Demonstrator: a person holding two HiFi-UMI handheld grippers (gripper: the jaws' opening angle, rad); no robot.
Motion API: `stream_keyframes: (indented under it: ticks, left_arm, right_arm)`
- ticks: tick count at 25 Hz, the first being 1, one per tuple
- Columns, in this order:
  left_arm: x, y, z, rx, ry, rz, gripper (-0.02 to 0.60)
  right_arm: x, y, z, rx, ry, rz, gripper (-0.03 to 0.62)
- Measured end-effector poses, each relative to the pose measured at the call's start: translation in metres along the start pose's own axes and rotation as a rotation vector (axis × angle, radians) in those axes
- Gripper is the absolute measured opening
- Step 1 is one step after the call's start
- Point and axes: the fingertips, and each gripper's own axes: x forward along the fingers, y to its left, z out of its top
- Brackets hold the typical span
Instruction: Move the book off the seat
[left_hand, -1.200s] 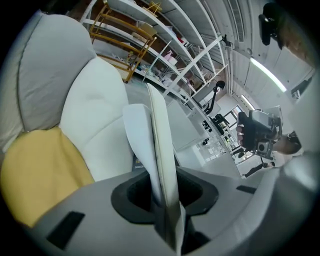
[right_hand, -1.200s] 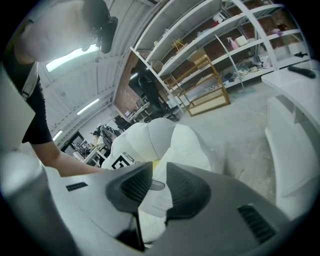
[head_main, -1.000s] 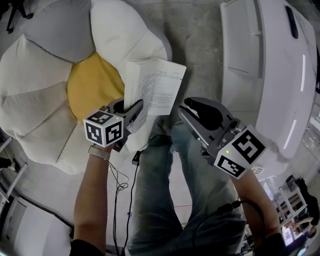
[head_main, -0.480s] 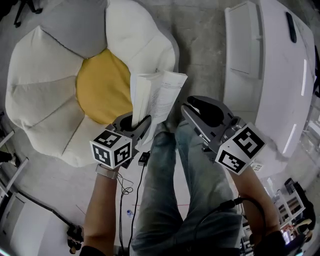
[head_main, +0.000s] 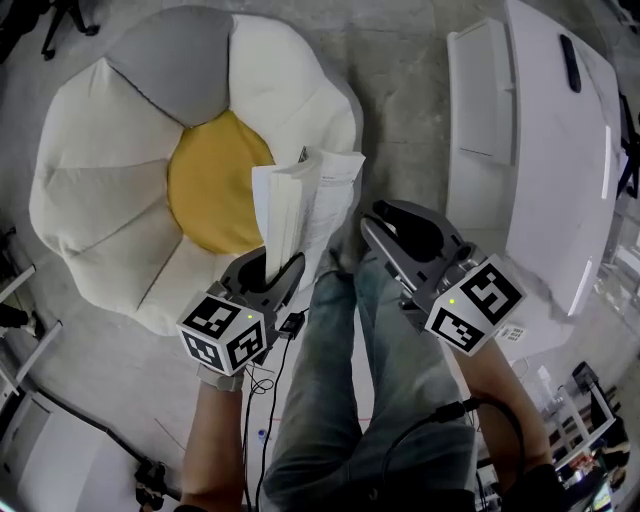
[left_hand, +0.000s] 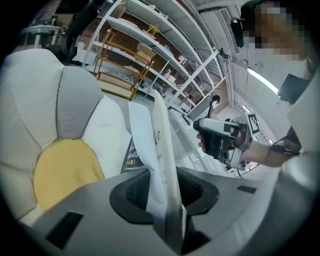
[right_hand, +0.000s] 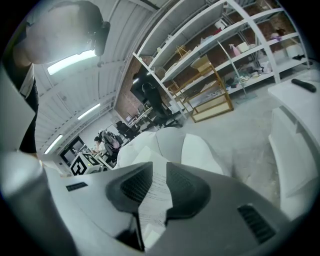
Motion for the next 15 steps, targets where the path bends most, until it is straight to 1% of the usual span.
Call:
stream_keyframes:
  ticks: [3, 6, 12, 15]
  left_arm:
    - [-0.019, -0.011, 0.011, -0.020, -0.031, -0.008, 0.117]
    - [-0.036, -0.024, 0.022, -0.008, -0.051, -0.029, 0.118]
    - [-0.065, -0.063, 0.042, -0.006, -0.064, -0.083, 0.118]
    - [-0.077, -0.090, 0.052, 0.014, -0.059, -0.098, 0.118]
  right_arm:
    - [-0.010, 0.011, 0.009, 0.011, -0.031, -0.015, 0.092]
    - [-0.022, 0.022, 0.023, 0.016, -0.069, -0.029, 0.092]
    - [-0.048, 0.049, 0.052, 0.011, -0.130, -0.033, 0.091]
    - [-0.070, 0.058, 0.068, 0.018, -0.180, -0.042, 0.091]
